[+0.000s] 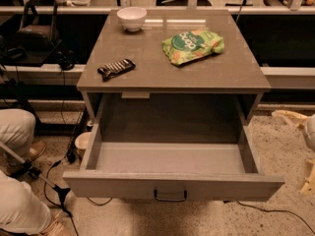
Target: Open top drawer
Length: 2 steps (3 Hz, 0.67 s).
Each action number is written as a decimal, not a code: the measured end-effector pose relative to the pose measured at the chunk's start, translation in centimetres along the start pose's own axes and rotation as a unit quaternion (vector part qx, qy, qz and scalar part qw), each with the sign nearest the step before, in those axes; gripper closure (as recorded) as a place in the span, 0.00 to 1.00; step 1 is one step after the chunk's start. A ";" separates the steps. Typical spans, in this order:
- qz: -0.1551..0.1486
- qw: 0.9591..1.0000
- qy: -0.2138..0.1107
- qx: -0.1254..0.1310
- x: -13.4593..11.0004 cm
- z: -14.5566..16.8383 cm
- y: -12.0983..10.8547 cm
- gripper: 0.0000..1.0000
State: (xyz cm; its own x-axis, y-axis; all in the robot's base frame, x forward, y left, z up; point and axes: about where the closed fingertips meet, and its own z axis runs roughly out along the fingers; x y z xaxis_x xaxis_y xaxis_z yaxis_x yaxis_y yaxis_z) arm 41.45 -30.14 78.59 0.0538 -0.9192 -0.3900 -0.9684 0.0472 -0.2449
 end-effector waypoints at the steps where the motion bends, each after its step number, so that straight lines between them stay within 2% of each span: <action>1: -0.005 1.000 0.005 0.023 0.0 -3.7 -1.6 0.00; 2: -0.005 0.999 0.004 0.041 0.3 -6.7 -3.2 0.00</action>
Offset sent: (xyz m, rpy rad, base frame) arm 0.0263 -0.0574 0.1083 0.0047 -0.1274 -0.0541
